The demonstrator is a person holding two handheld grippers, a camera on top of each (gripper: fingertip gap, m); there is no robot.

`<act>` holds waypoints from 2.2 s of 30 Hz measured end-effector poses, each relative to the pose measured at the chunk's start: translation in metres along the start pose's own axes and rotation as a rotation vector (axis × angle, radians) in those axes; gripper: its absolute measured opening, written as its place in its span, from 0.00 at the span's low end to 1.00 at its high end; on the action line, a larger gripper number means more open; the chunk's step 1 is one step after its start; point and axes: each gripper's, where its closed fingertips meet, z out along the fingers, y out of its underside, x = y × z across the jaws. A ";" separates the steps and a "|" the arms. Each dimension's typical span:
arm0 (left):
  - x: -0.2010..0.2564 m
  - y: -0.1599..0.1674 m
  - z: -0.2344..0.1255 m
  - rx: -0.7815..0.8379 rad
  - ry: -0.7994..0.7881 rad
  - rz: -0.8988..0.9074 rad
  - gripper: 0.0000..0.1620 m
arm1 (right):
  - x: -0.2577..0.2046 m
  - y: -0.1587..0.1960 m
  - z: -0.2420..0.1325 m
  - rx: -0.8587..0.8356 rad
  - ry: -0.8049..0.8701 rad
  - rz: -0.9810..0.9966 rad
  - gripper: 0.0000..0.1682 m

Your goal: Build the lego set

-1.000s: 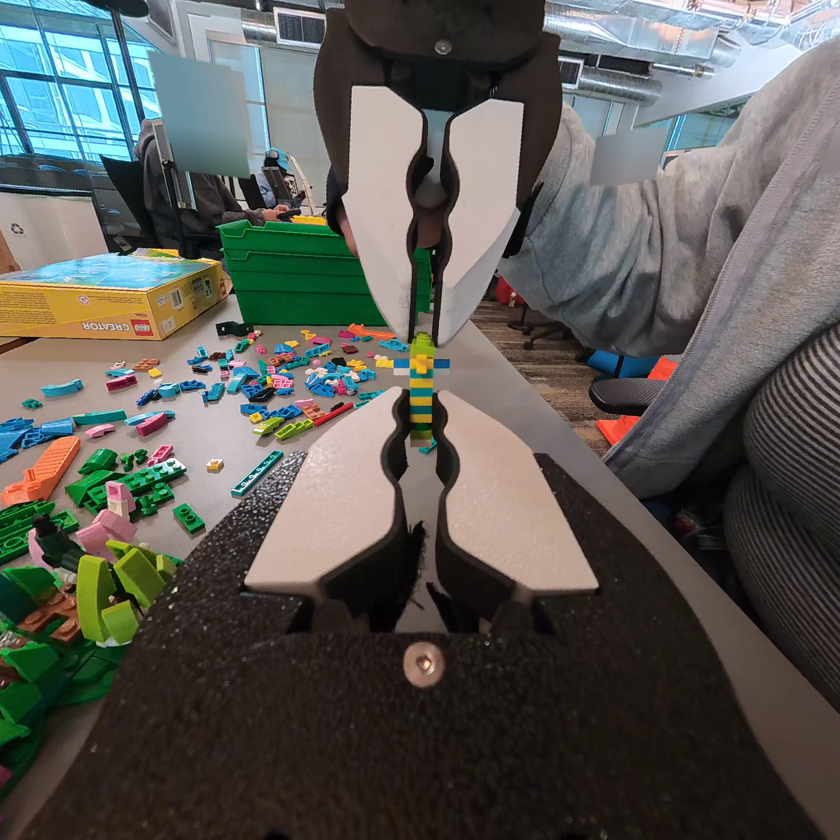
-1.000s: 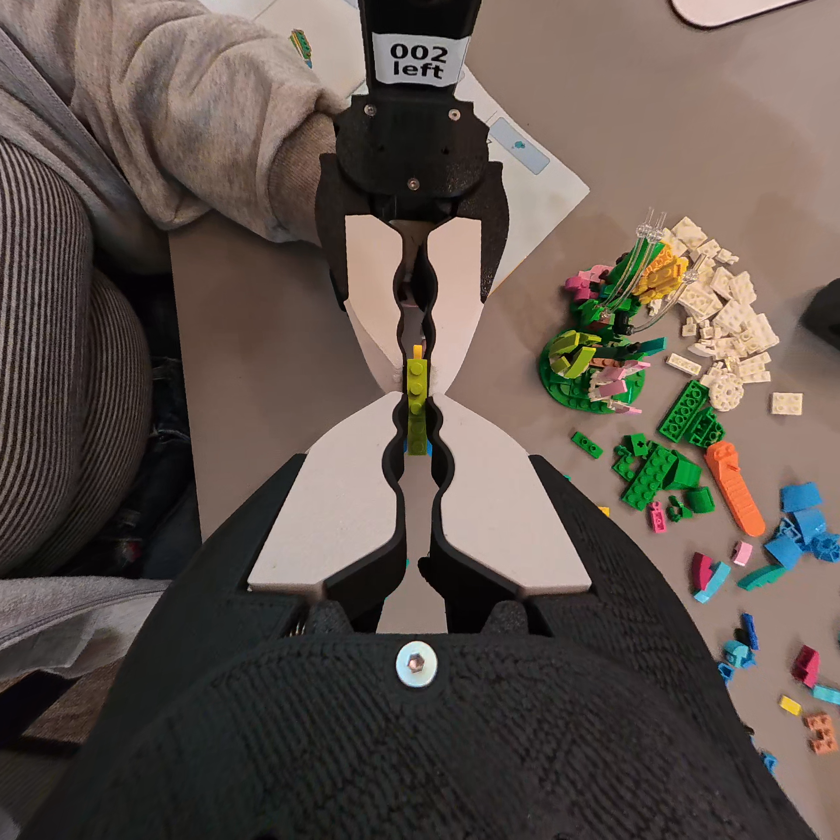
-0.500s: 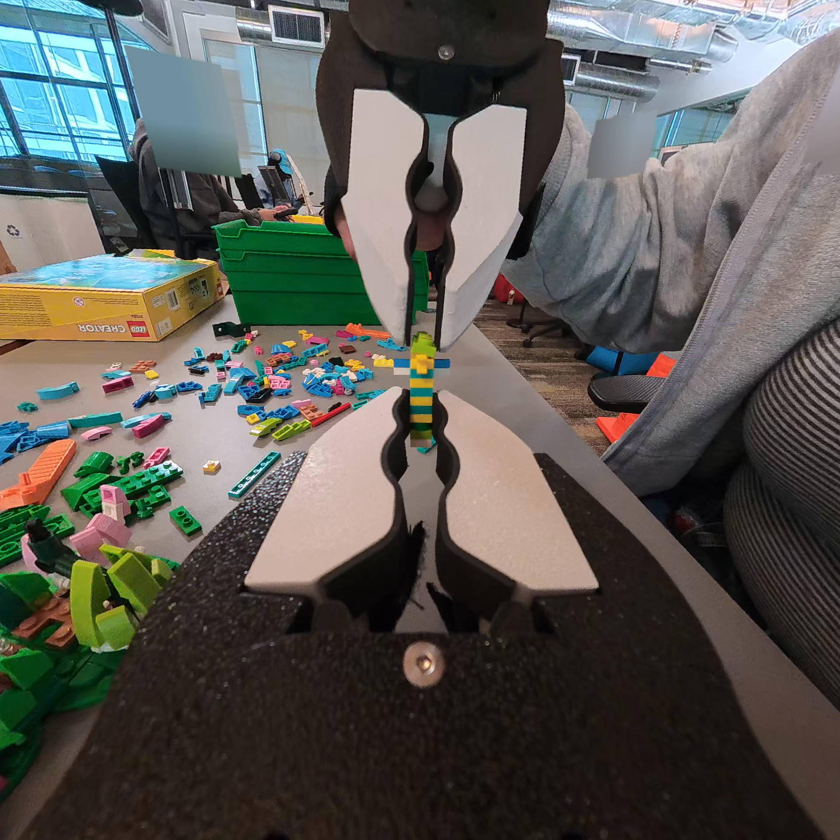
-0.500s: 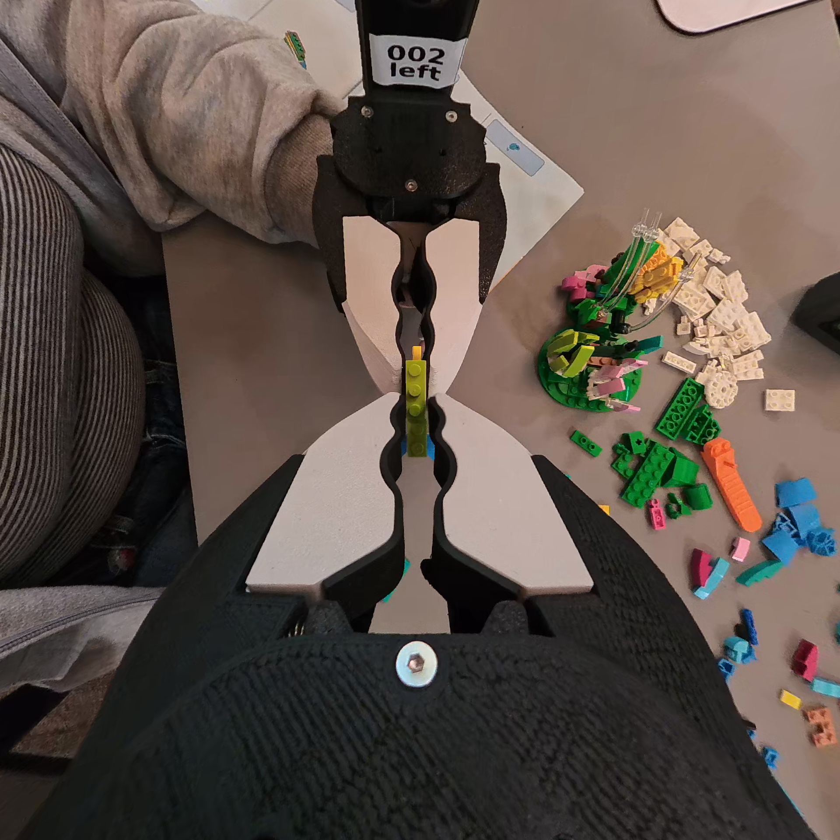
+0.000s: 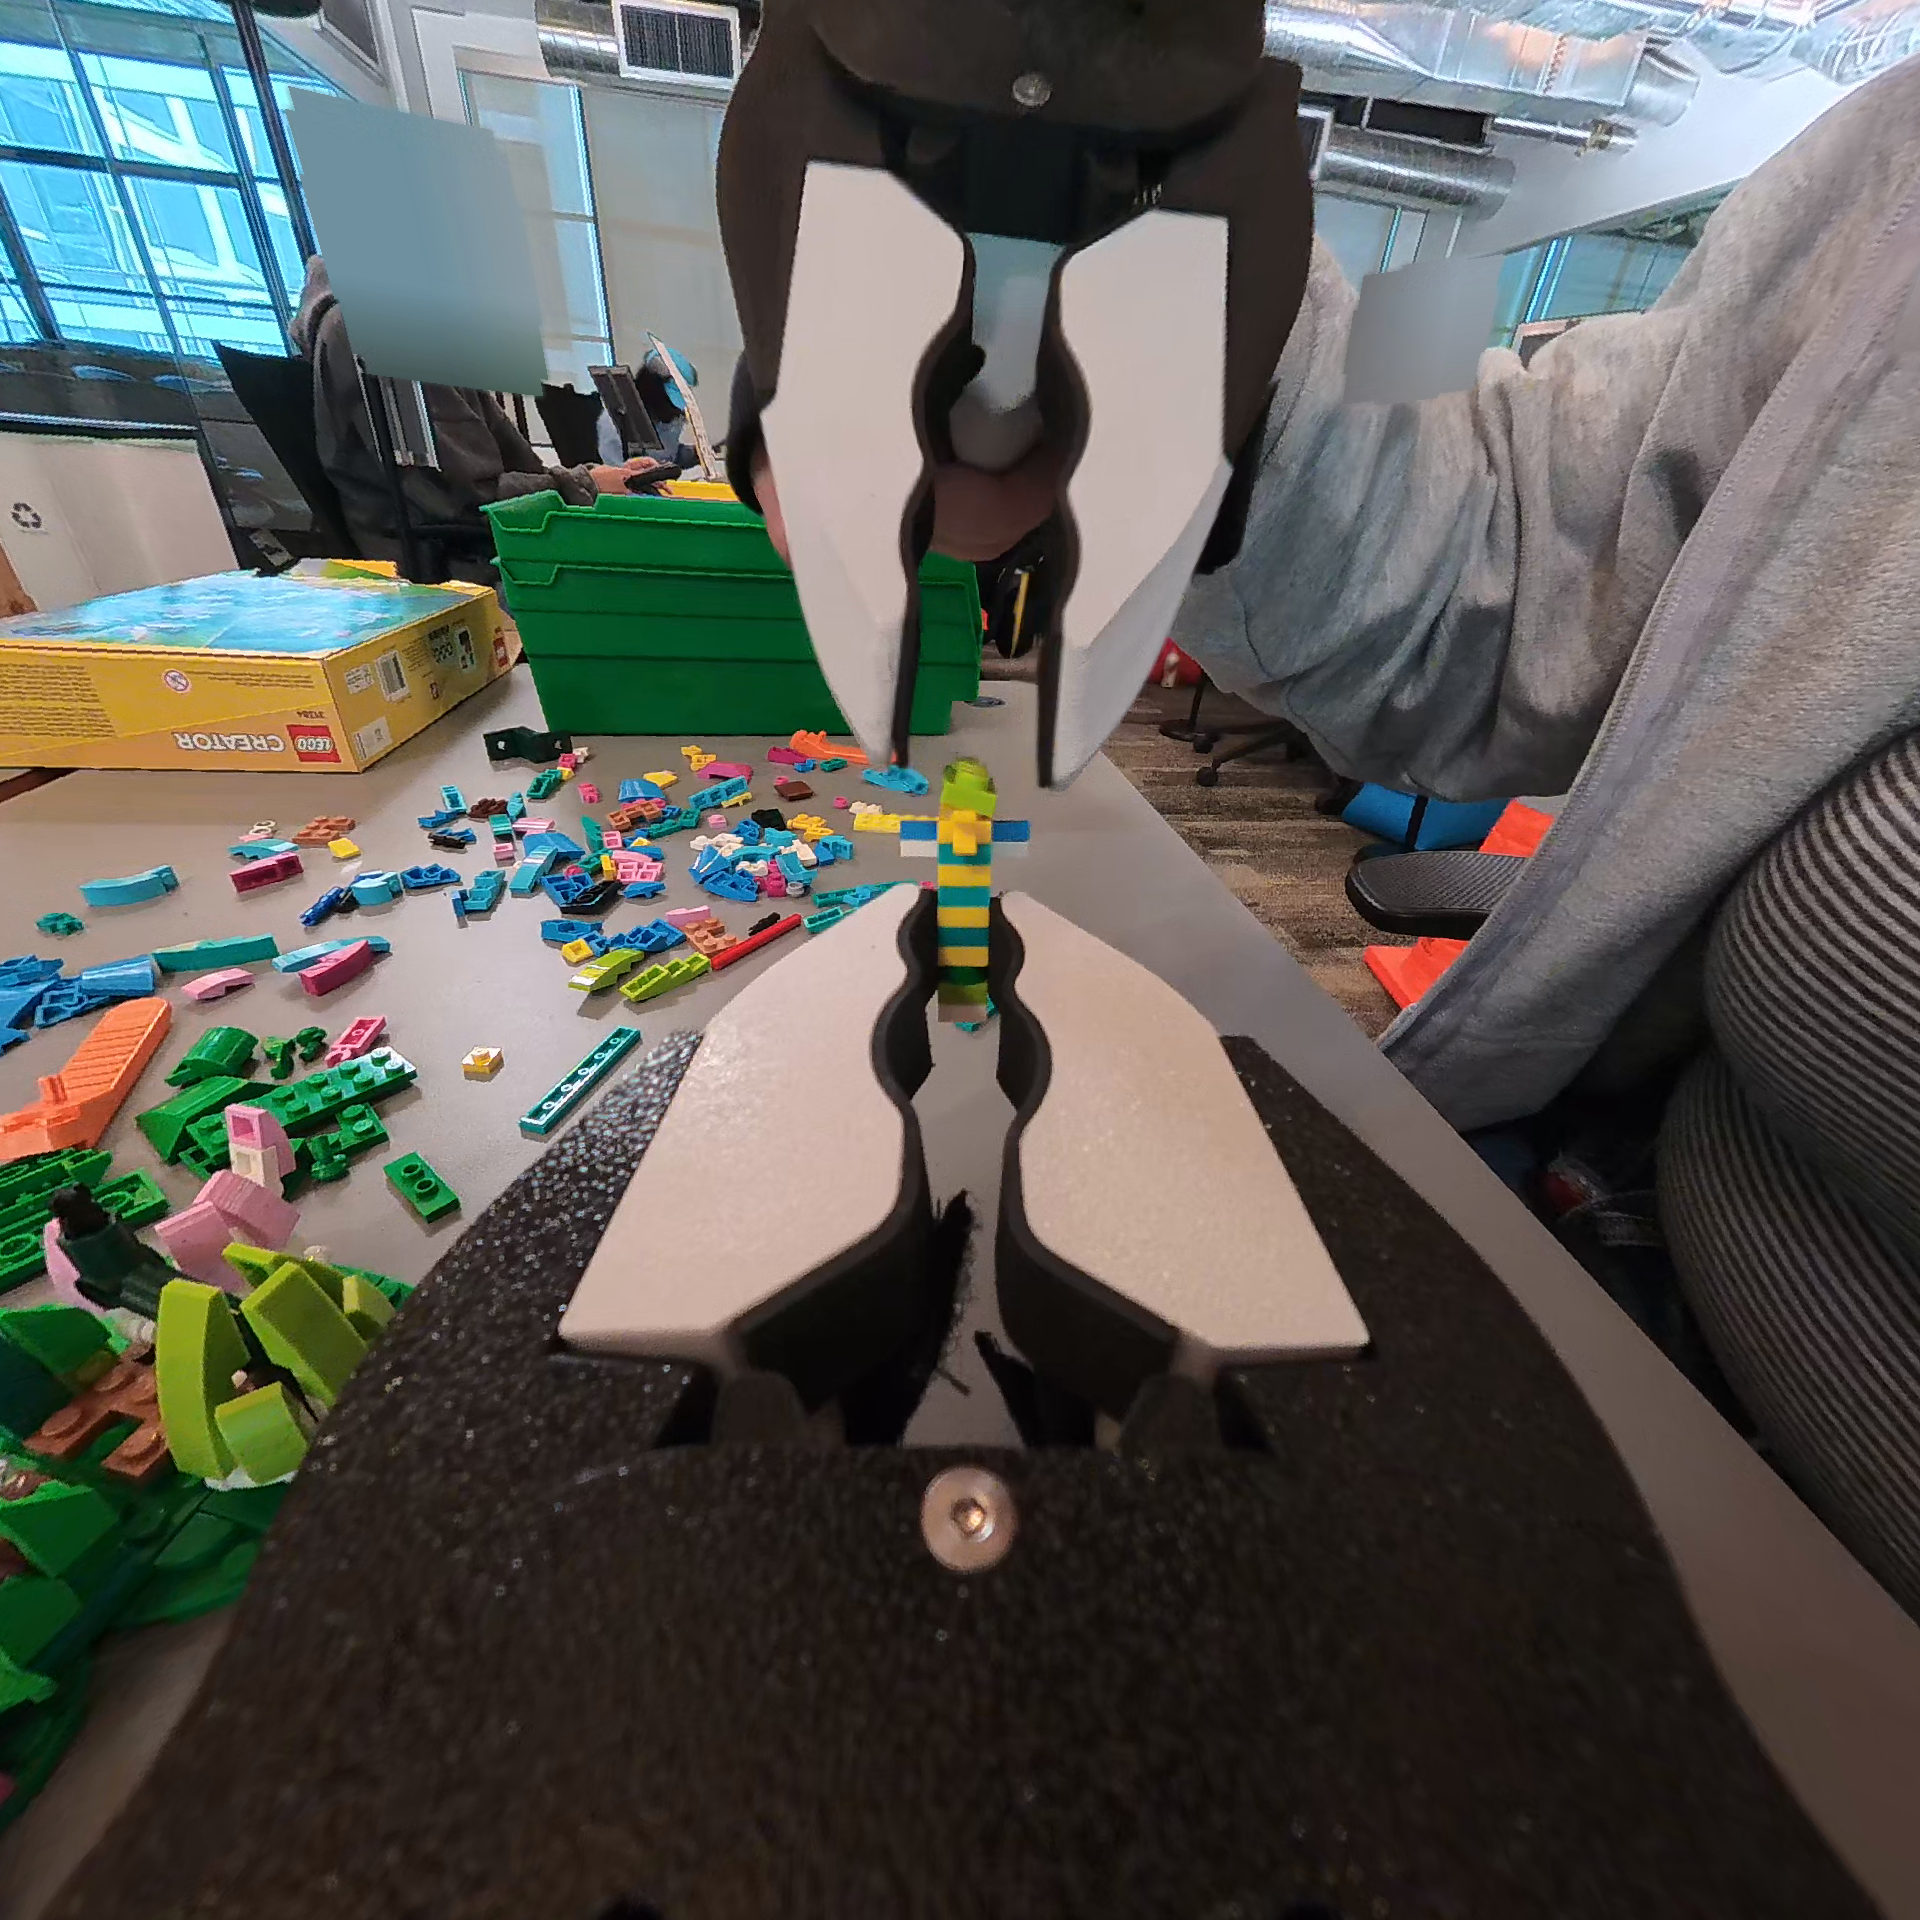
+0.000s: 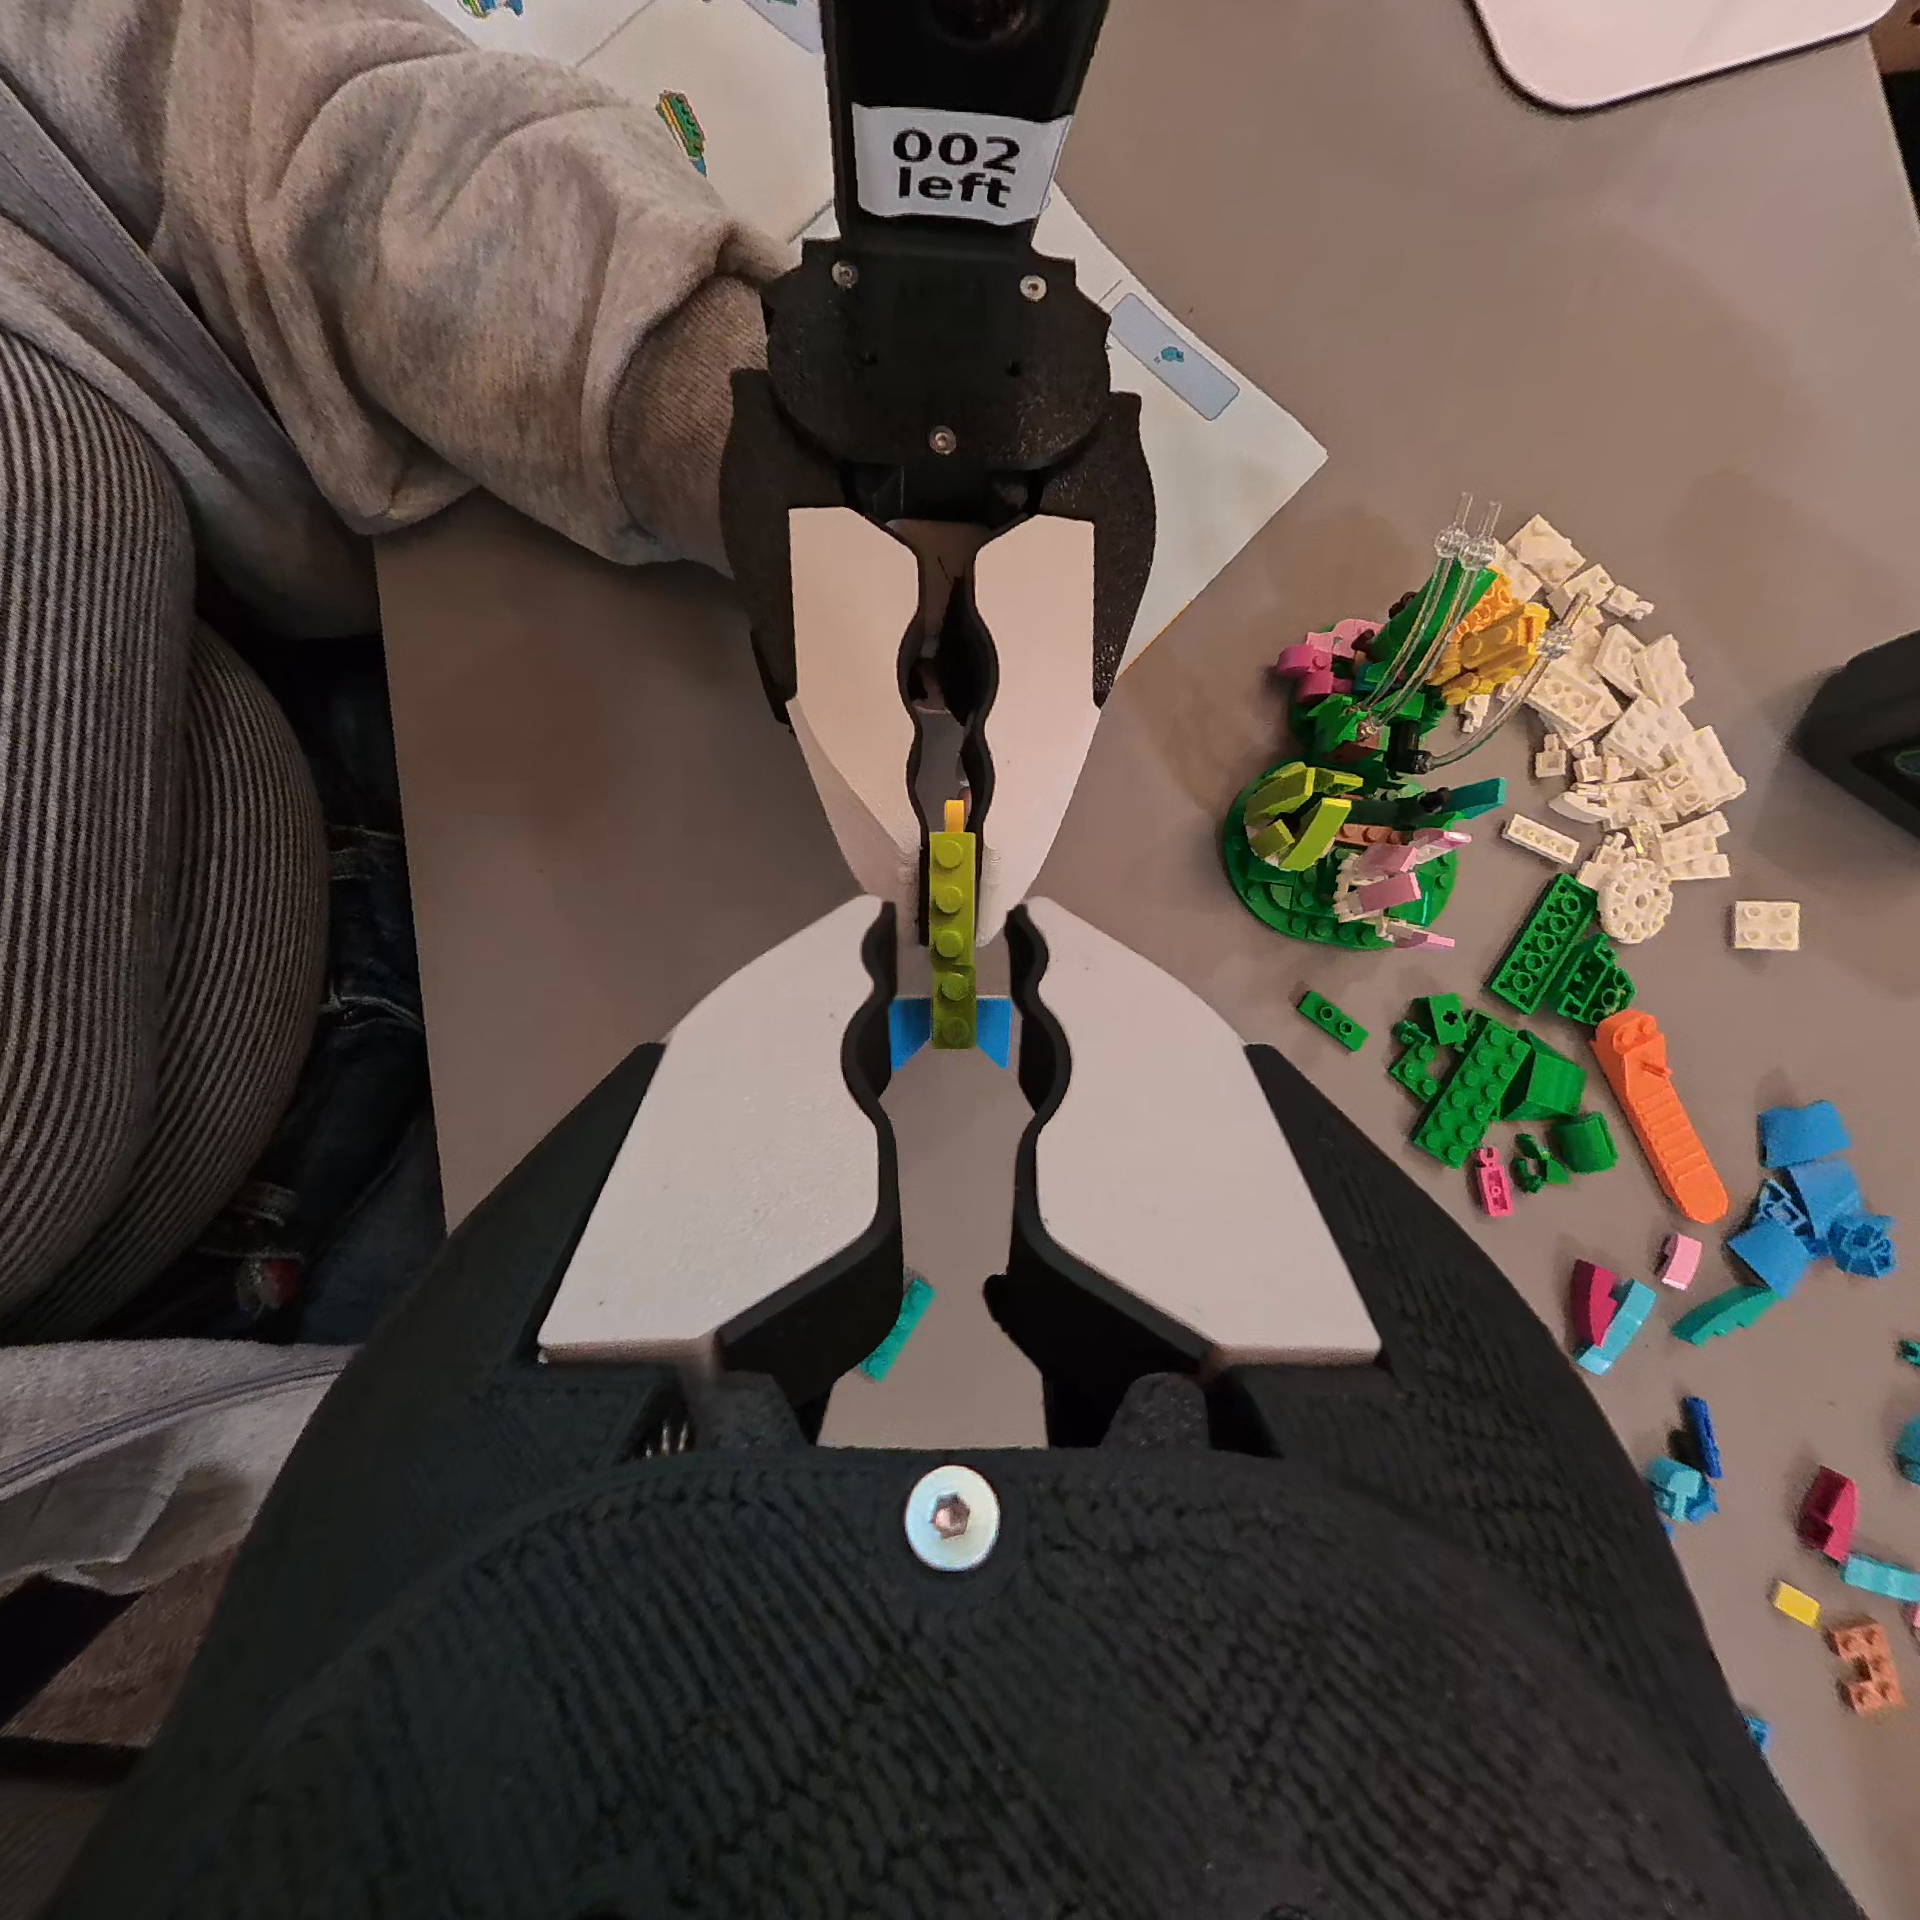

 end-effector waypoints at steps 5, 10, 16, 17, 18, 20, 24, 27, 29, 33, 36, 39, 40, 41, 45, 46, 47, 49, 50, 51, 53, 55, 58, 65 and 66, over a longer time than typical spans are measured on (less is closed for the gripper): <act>-0.004 0.002 0.001 -0.016 -0.028 -0.014 0.05 | 0.004 -0.013 -0.009 0.137 0.185 -0.127 0.32; -0.014 -0.002 -0.003 0.019 -0.056 -0.106 0.05 | 0.002 -0.003 0.000 0.133 0.530 -0.407 0.41; -0.016 0.000 -0.002 0.015 -0.066 -0.141 0.05 | 0.006 0.005 0.018 0.023 0.784 -0.621 0.40; -0.016 -0.001 -0.002 0.016 -0.064 -0.142 0.05 | 0.007 0.006 0.021 0.013 0.791 -0.626 0.40; -0.015 -0.001 -0.002 0.018 -0.061 -0.144 0.05 | 0.009 0.007 0.023 0.002 0.800 -0.629 0.39; -0.015 -0.001 -0.002 0.020 -0.058 -0.144 0.05 | 0.012 0.008 0.026 -0.009 0.812 -0.643 0.37; -0.015 -0.002 -0.003 0.030 -0.057 -0.147 0.05 | 0.015 0.007 0.026 -0.020 0.840 -0.678 0.34; -0.015 -0.003 -0.003 0.041 -0.063 -0.140 0.05 | 0.014 0.006 0.025 -0.014 0.833 -0.680 0.33; -0.015 -0.004 -0.004 0.045 -0.071 -0.133 0.05 | 0.014 0.006 0.026 -0.009 0.821 -0.666 0.33; -0.016 -0.004 -0.004 0.049 -0.090 -0.114 0.05 | 0.013 0.004 0.026 0.008 0.786 -0.620 0.33; -0.016 -0.005 -0.005 0.053 -0.092 -0.114 0.05 | 0.013 0.004 0.026 0.002 0.774 -0.609 0.33; -0.017 -0.005 -0.005 0.056 -0.094 -0.113 0.05 | 0.012 0.002 0.026 0.002 0.748 -0.582 0.33; -0.016 -0.006 -0.005 0.057 -0.091 -0.111 0.05 | 0.011 0.002 0.026 0.009 0.736 -0.569 0.33; -0.016 -0.006 -0.006 0.056 -0.089 -0.100 0.05 | 0.011 0.001 0.026 0.015 0.724 -0.558 0.32; -0.018 -0.005 -0.007 0.046 -0.097 -0.094 0.05 | 0.011 0.001 0.027 0.013 0.699 -0.531 0.33; -0.018 -0.005 -0.007 0.045 -0.098 -0.093 0.05 | 0.011 0.001 0.027 0.011 0.693 -0.525 0.32; -0.018 -0.004 -0.007 0.044 -0.097 -0.092 0.05 | 0.011 0.001 0.027 0.011 0.688 -0.520 0.32; -0.017 -0.004 -0.006 0.037 -0.098 -0.088 0.05 | 0.012 0.001 0.026 0.001 0.691 -0.525 0.31; -0.017 -0.003 -0.006 0.034 -0.098 -0.087 0.05 | 0.012 0.002 0.026 -0.008 0.696 -0.534 0.30; -0.017 -0.003 -0.006 0.030 -0.098 -0.087 0.05 | 0.012 0.002 0.026 -0.018 0.701 -0.545 0.30; -0.017 -0.003 -0.006 0.029 -0.093 -0.090 0.05 | 0.014 0.003 0.026 -0.041 0.718 -0.574 0.30; -0.017 -0.003 -0.006 0.031 -0.082 -0.106 0.05 | 0.016 0.003 0.025 -0.063 0.755 -0.618 0.28; -0.018 -0.003 -0.006 0.035 -0.054 -0.165 0.05 | 0.022 0.003 0.025 -0.112 0.824 -0.702 0.26; -0.020 -0.004 -0.009 0.058 -0.026 -0.259 0.05 | 0.031 0.002 0.027 -0.184 0.928 -0.776 0.27; -0.020 -0.004 -0.009 0.058 -0.022 -0.265 0.05 | 0.031 0.002 0.027 -0.186 0.939 -0.777 0.26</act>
